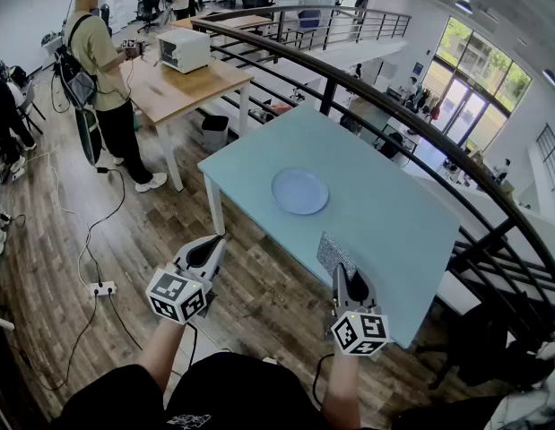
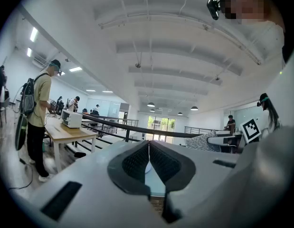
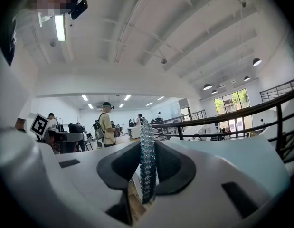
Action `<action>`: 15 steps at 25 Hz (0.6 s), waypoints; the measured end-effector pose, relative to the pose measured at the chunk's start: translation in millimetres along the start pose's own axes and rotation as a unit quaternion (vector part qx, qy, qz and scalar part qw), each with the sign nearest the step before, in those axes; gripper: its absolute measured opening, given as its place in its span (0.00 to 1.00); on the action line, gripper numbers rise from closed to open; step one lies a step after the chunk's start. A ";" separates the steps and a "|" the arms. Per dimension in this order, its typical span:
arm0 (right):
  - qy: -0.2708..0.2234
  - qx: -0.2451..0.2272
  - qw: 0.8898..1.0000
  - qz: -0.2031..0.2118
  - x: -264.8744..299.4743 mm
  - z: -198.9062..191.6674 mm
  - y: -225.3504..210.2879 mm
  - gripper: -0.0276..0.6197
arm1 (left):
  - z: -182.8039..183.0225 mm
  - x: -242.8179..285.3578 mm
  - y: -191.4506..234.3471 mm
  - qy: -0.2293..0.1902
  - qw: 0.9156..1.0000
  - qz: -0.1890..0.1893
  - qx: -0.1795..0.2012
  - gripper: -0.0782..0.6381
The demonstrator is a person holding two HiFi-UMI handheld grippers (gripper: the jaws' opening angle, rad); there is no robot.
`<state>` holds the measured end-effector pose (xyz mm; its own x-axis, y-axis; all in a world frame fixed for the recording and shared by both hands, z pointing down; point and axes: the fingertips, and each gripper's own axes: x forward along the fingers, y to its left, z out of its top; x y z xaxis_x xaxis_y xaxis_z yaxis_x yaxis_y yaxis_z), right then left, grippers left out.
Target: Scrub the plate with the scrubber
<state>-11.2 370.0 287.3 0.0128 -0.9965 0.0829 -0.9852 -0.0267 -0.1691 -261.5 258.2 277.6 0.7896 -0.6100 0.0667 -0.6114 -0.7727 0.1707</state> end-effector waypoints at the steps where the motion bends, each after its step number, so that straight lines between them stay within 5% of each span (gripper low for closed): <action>1: -0.001 -0.001 1.000 0.000 -1.8 0.8 -2.3 0.17 | -0.3 2.2 -2.7 0.000 1.000 0.000 0.001 0.13; 15: 0.015 0.014 0.999 0.036 -24.6 -6.1 -38.6 0.18 | -13.6 20.7 -50.1 0.007 1.000 0.001 0.001 0.13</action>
<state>25.5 396.0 297.7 -0.0645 -0.9930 0.0993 -0.9780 0.0432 -0.2039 -213.8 286.7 283.8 0.7895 -0.6084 0.0813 -0.6125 -0.7724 0.1681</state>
